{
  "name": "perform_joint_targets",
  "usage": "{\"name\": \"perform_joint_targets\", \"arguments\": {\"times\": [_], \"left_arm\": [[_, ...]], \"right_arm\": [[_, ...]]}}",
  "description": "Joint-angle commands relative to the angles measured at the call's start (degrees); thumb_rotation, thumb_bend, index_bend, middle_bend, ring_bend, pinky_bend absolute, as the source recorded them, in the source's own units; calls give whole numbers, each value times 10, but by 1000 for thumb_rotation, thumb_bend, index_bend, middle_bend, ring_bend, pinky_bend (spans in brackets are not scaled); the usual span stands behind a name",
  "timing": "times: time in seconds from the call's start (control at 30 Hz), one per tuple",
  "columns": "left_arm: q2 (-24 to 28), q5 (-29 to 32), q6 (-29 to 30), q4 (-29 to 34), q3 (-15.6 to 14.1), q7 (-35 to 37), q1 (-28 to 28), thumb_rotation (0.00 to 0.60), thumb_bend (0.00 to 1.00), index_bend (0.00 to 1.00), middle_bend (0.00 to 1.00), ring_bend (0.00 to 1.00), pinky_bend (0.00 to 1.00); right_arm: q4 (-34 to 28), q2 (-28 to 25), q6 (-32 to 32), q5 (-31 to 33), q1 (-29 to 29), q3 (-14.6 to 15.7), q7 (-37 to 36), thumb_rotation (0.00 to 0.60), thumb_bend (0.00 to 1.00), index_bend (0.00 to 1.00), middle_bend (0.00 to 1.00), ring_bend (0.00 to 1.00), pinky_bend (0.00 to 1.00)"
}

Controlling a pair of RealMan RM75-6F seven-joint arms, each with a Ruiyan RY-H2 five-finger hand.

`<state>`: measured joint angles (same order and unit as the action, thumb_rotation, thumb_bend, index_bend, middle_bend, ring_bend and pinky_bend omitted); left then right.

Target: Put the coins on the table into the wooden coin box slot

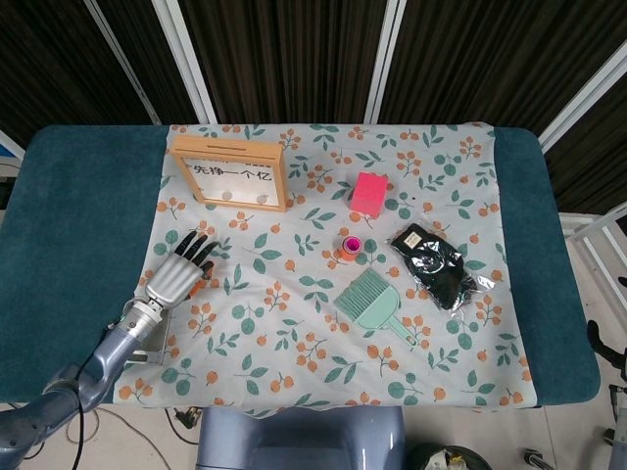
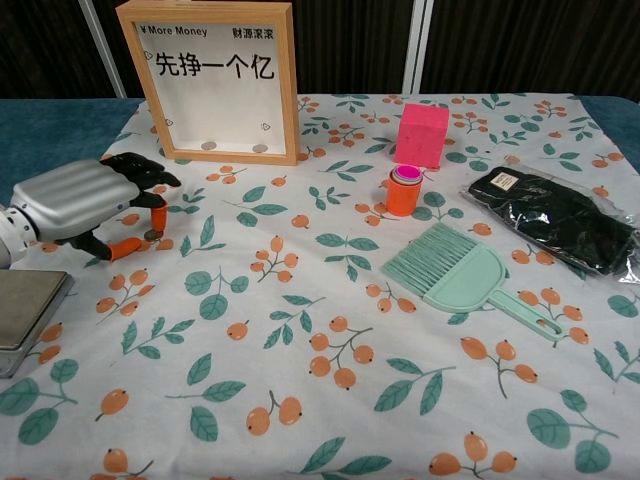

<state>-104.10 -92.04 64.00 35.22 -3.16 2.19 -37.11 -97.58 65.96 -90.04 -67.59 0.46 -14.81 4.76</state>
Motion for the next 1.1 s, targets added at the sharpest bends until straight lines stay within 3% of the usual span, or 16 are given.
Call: {"name": "perform_joint_targets", "arguments": {"times": [0.03, 0.37, 0.8, 1.1], "left_arm": [[-2, 0, -1, -2, 1, 0, -1, 600, 399, 406, 92, 0, 0], [-9, 0, -6, -12, 0, -7, -1, 600, 398, 415, 93, 0, 0], [-23, 0, 0, -25, 4, -5, -1, 600, 427, 626, 165, 0, 0], [-23, 4, -1, -26, 6, -12, 3, 600, 435, 669, 181, 0, 0]], "right_arm": [[-1, -1, 1, 1, 0, 0, 1, 600, 394, 235, 46, 12, 0], [-4, -3, 2, 7, 0, -2, 2, 600, 394, 240, 46, 12, 0], [-6, -3, 3, 9, 0, -2, 3, 600, 394, 243, 47, 12, 0], [-7, -4, 4, 10, 0, -1, 2, 600, 394, 243, 47, 12, 0]]}}
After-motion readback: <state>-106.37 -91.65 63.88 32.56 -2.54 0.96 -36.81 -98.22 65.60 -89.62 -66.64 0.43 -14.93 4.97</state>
